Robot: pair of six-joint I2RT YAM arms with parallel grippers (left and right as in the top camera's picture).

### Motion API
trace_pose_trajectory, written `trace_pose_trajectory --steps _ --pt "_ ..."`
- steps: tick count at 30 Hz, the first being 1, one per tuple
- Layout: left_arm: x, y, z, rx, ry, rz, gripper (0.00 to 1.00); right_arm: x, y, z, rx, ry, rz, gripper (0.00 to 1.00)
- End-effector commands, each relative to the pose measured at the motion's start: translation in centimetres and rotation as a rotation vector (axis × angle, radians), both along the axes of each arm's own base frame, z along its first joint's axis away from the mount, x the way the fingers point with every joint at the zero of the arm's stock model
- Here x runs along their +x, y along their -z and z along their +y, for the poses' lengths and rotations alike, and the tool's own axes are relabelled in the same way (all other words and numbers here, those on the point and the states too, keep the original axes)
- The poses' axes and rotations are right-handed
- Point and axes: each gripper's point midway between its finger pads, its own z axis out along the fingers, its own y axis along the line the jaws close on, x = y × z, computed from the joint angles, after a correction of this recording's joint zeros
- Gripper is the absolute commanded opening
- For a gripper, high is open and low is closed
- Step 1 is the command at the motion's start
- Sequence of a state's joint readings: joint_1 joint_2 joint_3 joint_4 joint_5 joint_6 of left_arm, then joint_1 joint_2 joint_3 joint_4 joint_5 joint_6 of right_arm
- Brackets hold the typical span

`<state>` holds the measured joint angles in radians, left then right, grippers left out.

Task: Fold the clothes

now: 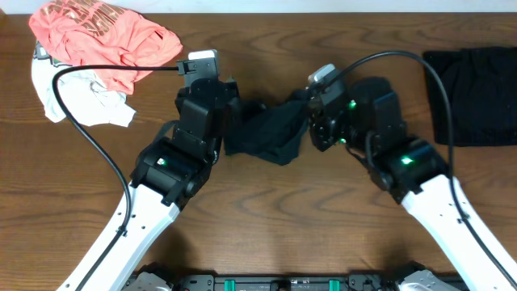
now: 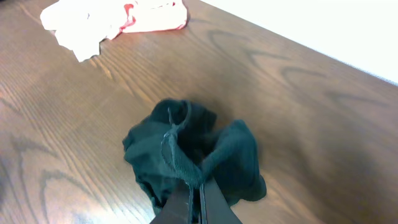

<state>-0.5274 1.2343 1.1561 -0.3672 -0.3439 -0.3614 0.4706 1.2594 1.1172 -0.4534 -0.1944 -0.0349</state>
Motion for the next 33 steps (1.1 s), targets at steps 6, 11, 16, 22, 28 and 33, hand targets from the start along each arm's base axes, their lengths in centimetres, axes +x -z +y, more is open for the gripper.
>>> trace_pose_trajectory --steps 6,11,16,22,28,33 --pt "0.6 0.0 -1.4 -0.020 0.058 0.004 0.58 -1.9 -10.0 -0.9 -0.004 -0.092 -0.225 0.01" --pt "0.9 -0.1 -0.9 -0.027 0.046 0.000 0.58 -1.5 -14.5 -1.8 -0.008 -0.063 -0.356 0.01" --pt "1.6 -0.1 1.0 -0.028 -0.005 0.000 0.58 -2.0 -19.9 -2.3 0.025 -0.068 -0.493 0.01" --pt "1.9 0.0 1.9 -0.039 -0.016 0.005 0.58 -0.8 -23.1 -4.3 -0.006 0.048 -0.595 0.01" --pt "2.0 0.0 2.2 -0.045 -0.025 0.006 0.58 1.3 -20.8 -5.2 -0.073 0.102 -0.535 0.01" --pt "1.7 0.3 0.5 -0.092 0.068 0.030 0.58 0.7 -20.4 -4.2 -0.053 0.036 -0.518 0.01"
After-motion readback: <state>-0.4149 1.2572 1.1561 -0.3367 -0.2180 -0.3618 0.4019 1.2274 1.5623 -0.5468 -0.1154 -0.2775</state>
